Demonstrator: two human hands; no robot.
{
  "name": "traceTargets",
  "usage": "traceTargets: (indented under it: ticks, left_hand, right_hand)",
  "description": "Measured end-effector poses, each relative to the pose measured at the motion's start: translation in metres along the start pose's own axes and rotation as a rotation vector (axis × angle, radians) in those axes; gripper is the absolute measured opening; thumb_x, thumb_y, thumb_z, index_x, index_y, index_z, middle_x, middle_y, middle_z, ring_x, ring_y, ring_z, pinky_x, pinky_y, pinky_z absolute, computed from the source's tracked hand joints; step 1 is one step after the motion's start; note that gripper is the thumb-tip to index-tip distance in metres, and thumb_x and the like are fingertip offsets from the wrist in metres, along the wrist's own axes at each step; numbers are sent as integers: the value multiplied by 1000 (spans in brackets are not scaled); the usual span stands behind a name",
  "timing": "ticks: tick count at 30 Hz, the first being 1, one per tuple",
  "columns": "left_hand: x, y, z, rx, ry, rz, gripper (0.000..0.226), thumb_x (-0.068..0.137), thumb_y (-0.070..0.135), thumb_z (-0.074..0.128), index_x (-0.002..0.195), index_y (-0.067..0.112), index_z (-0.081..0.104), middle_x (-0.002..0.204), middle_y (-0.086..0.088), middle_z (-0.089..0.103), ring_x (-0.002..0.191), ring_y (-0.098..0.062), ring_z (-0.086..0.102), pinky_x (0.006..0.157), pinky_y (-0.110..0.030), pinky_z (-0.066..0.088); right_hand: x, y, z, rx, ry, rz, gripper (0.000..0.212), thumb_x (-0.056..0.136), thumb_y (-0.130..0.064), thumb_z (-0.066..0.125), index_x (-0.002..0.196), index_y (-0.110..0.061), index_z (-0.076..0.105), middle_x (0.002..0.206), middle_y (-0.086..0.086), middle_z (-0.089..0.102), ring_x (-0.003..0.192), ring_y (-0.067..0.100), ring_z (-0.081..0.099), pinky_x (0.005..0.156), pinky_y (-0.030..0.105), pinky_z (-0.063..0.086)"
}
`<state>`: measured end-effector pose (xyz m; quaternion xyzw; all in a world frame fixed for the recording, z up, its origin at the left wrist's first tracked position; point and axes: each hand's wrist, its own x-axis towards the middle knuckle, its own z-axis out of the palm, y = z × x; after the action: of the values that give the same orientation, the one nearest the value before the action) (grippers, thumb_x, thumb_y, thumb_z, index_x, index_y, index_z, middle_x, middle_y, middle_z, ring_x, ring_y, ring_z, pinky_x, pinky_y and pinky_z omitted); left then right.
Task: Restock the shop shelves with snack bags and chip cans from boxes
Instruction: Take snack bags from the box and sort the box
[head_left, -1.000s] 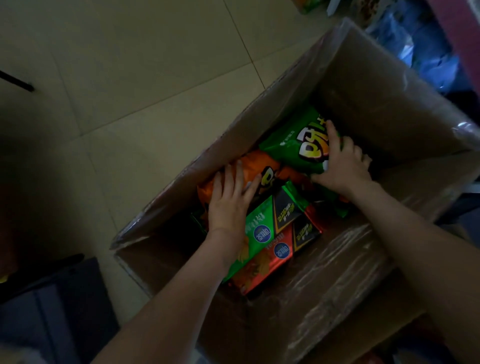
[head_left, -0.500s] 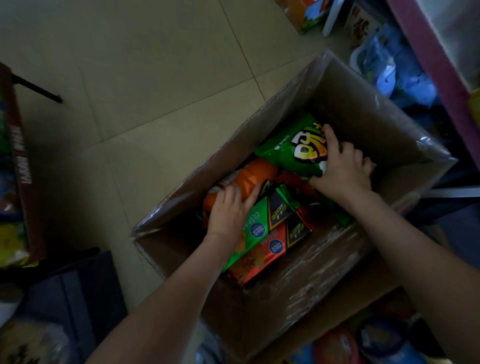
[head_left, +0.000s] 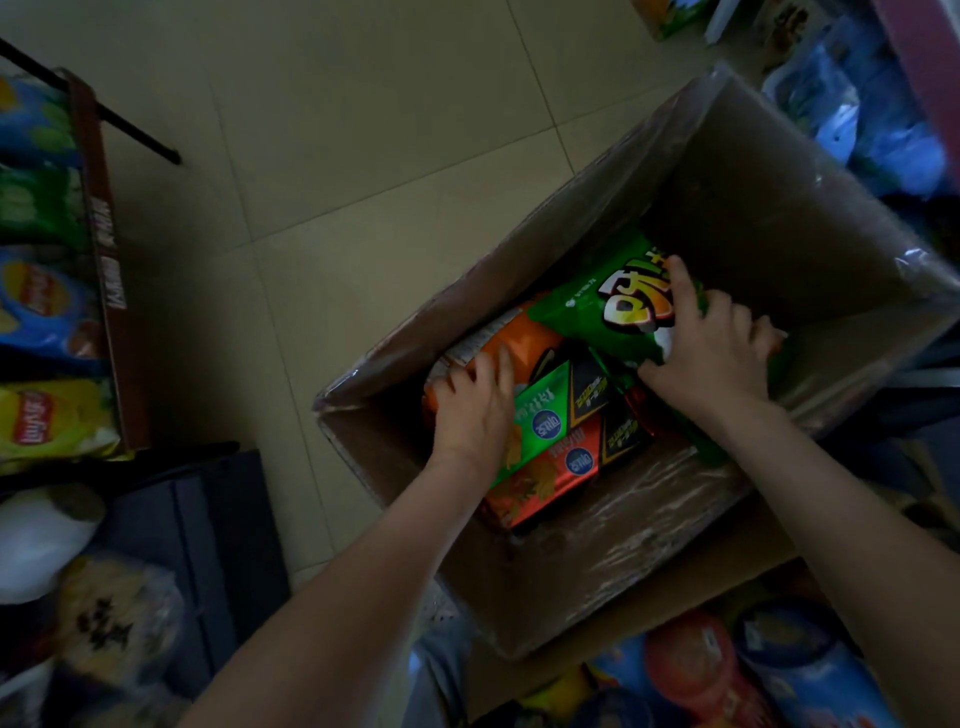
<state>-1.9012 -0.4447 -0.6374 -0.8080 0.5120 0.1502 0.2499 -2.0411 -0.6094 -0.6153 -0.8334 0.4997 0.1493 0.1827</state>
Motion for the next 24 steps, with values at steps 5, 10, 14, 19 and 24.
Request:
traceTargets:
  ticks: [5,10,14,19,24]
  left_hand:
    - [26,-5,5,-45,-19,-43,71,102,54,29,154,12,5,137,-25,41,114,-34,47,91,-39,40]
    - [30,-2,3,-57,-137,-29,63,105,43,21,152,30,-19,140,-33,34,124,-48,41,103,-55,34]
    - [20,-3,-5,-30,-106,53,68,106,22,26,148,34,-26,137,-35,31,114,-48,48,88,-49,44]
    - [-14,-11,-46,31,-68,104,82,101,20,38,149,31,-27,141,-35,26,120,-47,42,91,-49,41]
    - [-70,-26,-109,-5,64,79,85,100,22,44,149,33,-25,137,-30,34,117,-43,46,86,-44,44]
  right_hand:
    - [2,-1,13,-55,-30,7,112,79,-43,73,152,-29,-11,144,22,31,132,41,30,112,59,16]
    - [4,-3,13,-59,-16,11,110,79,-41,73,152,-30,-9,143,23,31,132,41,31,112,59,18]
    - [-6,-3,-3,-70,55,13,103,80,-38,71,153,-30,0,144,24,28,131,42,29,111,59,16]
    - [-32,-2,-46,-4,113,57,99,81,-41,71,153,-30,4,141,25,31,128,44,31,110,58,19]
    - [-86,-3,-118,152,128,85,97,81,-43,70,153,-32,6,142,22,32,129,43,31,107,58,22]
